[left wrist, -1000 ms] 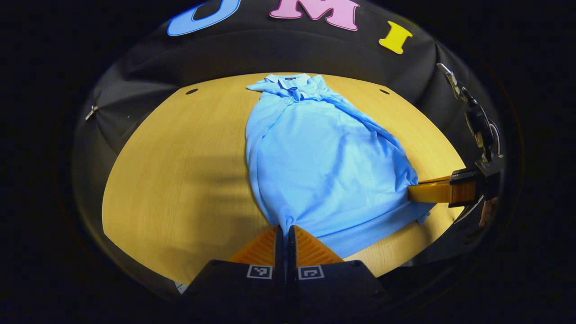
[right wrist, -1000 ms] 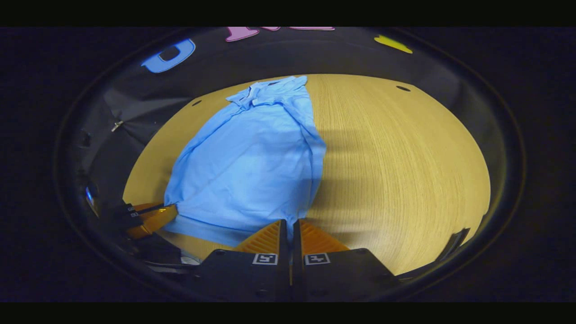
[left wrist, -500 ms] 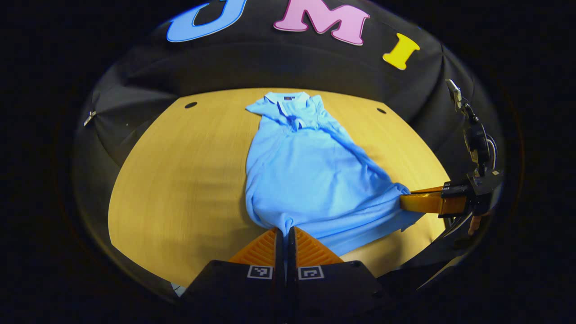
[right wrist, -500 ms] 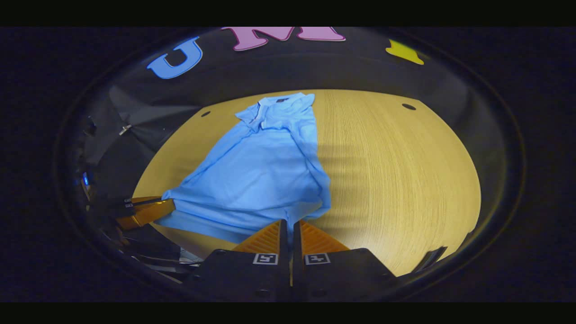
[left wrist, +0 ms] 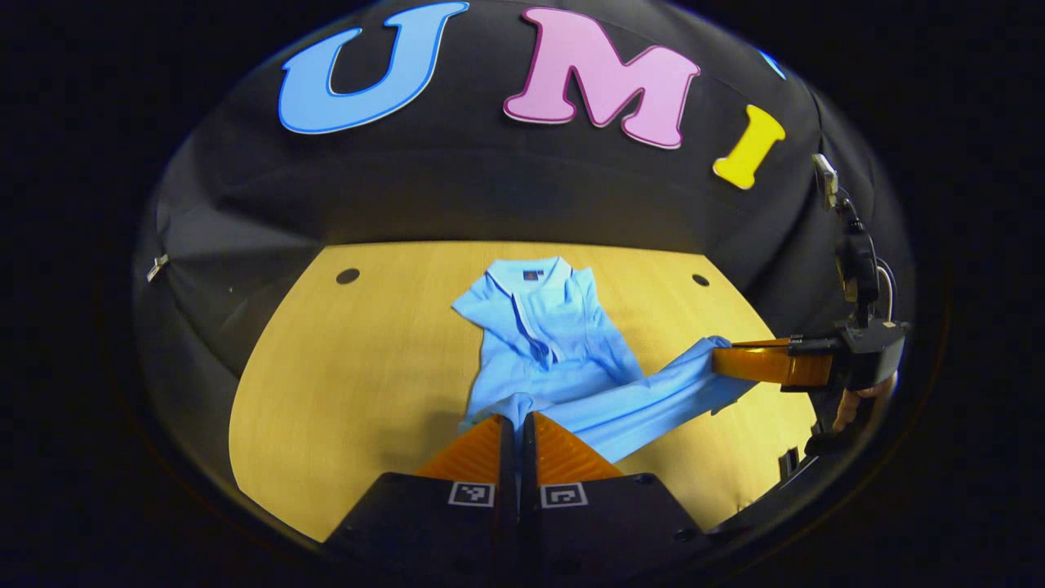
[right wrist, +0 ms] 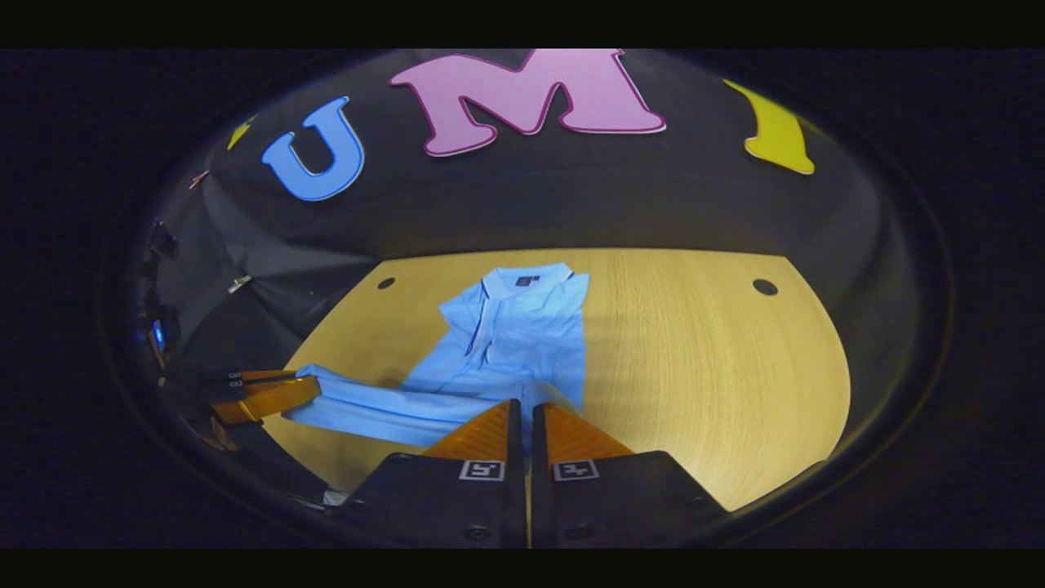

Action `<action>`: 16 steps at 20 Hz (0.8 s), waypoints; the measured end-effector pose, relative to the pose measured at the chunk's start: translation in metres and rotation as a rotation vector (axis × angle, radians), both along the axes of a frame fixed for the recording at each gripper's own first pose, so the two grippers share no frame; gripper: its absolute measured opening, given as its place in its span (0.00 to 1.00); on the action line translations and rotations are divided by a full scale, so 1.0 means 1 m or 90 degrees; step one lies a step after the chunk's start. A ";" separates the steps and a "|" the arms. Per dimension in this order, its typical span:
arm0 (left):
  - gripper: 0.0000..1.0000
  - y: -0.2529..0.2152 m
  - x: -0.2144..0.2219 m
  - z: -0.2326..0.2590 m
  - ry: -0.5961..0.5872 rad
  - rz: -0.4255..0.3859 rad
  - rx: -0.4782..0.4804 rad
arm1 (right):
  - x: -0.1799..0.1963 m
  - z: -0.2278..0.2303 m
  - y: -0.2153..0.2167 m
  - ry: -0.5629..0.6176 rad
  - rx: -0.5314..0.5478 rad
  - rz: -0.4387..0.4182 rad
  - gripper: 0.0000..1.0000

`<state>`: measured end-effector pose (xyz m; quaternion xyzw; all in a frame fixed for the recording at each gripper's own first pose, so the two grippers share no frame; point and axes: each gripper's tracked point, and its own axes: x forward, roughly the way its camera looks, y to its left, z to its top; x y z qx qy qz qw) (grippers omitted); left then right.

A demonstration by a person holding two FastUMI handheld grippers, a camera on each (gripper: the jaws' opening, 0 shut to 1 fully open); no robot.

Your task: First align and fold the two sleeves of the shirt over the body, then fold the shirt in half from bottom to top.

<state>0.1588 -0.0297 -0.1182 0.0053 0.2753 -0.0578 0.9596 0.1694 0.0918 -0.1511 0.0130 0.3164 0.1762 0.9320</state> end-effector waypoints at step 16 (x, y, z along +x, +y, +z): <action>0.06 0.050 0.278 0.007 -0.100 0.030 -0.009 | 0.265 0.005 0.054 -0.116 -0.032 0.040 0.07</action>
